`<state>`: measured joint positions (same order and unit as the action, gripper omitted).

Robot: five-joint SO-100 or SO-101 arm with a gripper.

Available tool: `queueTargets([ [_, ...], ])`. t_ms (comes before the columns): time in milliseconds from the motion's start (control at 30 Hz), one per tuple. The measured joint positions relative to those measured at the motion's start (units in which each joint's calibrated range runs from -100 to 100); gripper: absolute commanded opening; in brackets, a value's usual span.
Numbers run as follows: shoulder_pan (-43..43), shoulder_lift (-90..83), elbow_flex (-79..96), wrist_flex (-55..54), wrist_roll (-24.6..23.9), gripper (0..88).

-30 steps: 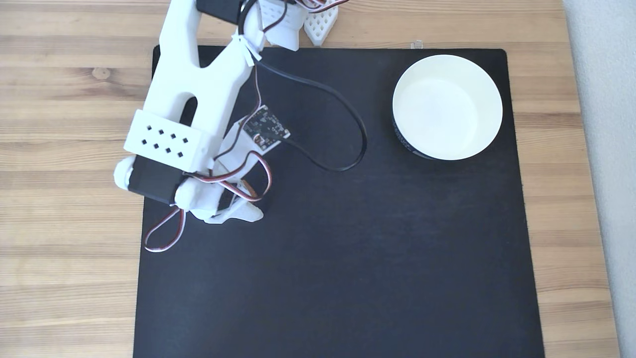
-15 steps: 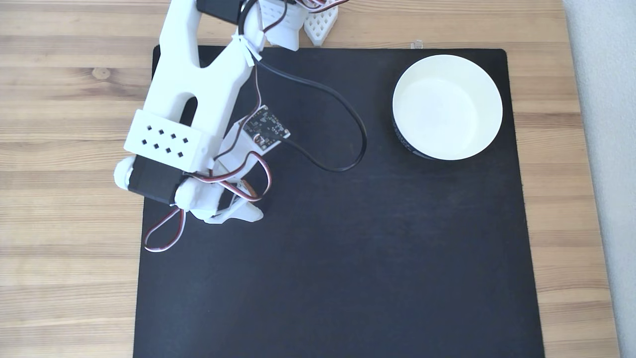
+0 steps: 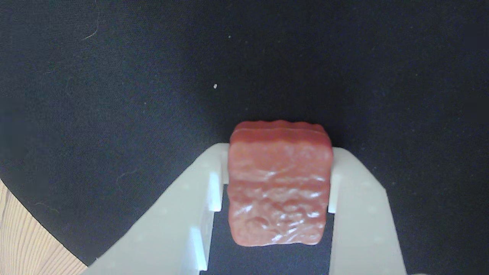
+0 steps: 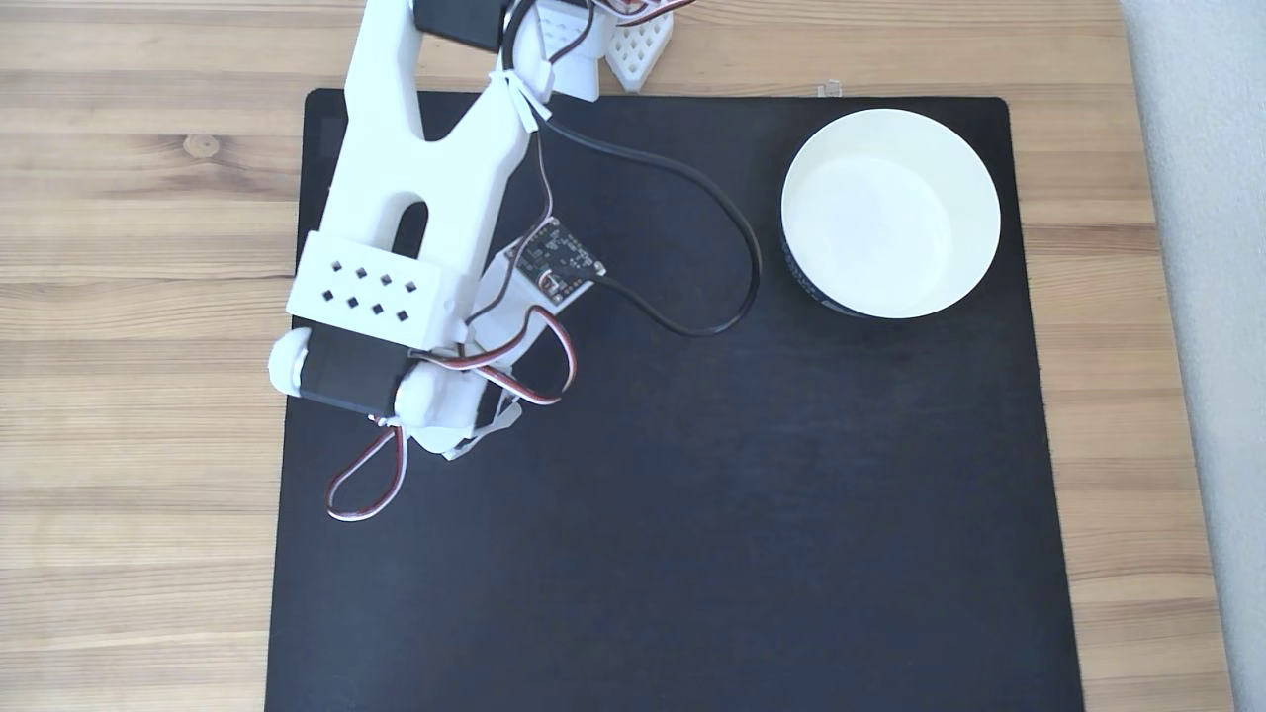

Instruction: Pick up the toy and place it on the plate

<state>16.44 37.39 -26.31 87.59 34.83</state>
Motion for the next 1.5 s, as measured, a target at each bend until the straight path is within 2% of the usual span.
queueTargets([
  [133, -1.1, -0.4, -1.5, 0.5, -1.7, 2.2],
  [200, -1.7, -1.4, -3.8, 0.1, -6.3, 2.2],
  [433, -4.8, -12.5, -7.9, 0.2, -13.4, 2.2],
  [533, -5.9, -19.5, -8.0, 0.3, -18.9, 2.2],
  [800, -11.8, -31.0, -7.3, 0.5, -27.3, 2.2],
  [967, -15.5, -44.6, 7.7, -7.7, -33.3, 2.2],
  [1300, -26.5, -77.7, 63.9, -38.0, -43.3, 2.3],
  [1500, -35.7, -83.8, 76.1, -47.1, -47.7, 2.4],
])
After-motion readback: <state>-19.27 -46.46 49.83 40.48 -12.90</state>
